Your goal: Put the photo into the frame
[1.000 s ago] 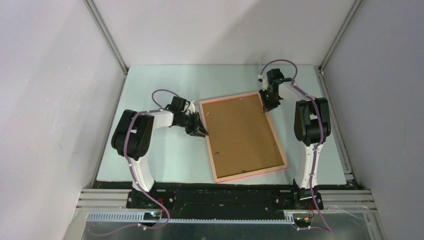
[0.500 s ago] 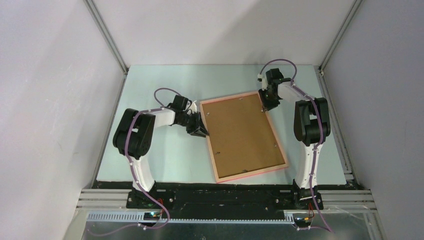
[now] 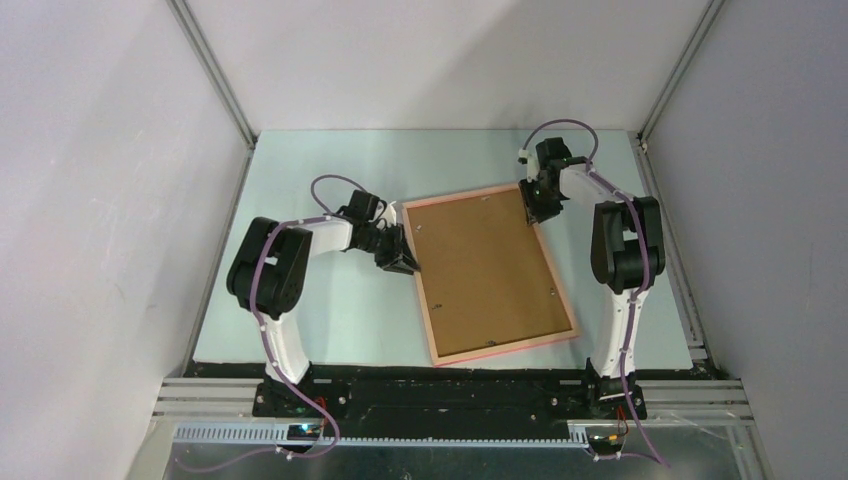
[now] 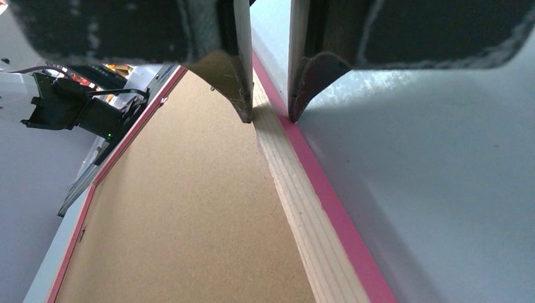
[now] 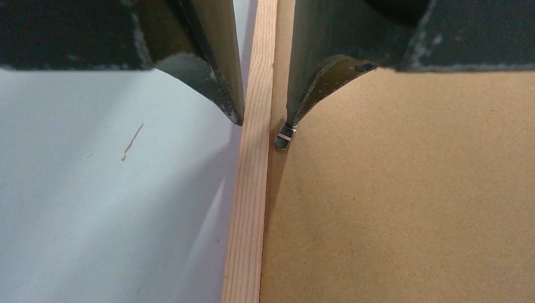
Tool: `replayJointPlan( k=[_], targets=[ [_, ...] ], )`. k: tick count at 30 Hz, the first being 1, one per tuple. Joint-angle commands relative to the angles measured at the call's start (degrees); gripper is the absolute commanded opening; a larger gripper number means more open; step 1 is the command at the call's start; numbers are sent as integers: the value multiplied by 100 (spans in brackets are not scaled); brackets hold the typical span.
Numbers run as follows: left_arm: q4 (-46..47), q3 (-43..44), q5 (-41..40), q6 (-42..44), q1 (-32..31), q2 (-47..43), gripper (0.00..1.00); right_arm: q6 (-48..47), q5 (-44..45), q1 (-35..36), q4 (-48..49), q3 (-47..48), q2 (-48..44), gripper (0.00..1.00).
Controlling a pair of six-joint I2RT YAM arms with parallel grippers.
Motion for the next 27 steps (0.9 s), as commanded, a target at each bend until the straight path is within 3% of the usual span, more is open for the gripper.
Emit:
replayJointPlan(
  k=[1,10,27],
  targets=[
    [105,0,-345,454,-288,100,0,-25,-357,2,-21,2,-420,36],
    [94,-1,-350,466,-255,63,0,-180,-31,-18,48,137,-250,35],
    [99,11,-337,474,-235,105,0,-643,-219,-201,-109,519,241,33]
  ],
)
